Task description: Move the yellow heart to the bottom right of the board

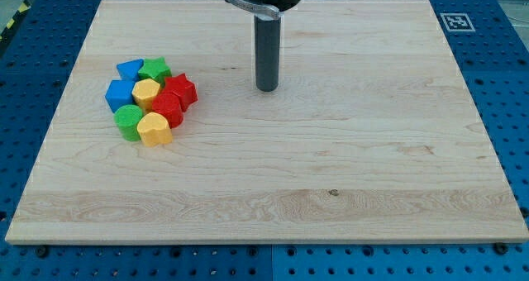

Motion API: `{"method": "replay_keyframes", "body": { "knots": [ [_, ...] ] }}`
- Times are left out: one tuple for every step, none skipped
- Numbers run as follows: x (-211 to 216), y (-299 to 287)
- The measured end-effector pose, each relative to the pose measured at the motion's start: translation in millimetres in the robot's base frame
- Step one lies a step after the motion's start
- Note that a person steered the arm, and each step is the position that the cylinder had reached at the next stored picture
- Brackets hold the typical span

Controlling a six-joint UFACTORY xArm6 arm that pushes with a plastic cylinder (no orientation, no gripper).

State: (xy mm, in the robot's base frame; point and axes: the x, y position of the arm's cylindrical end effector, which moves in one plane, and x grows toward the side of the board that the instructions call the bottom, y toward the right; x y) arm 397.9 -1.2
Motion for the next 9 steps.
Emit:
{"method": "replay_keyframes", "body": {
  "knots": [
    [-3, -1],
    [-59, -27],
    [-72, -103],
    [-71, -186],
    [-45, -248],
    [4, -256],
    [54, -229],
    [67, -174],
    [67, -115]
  ]
}}
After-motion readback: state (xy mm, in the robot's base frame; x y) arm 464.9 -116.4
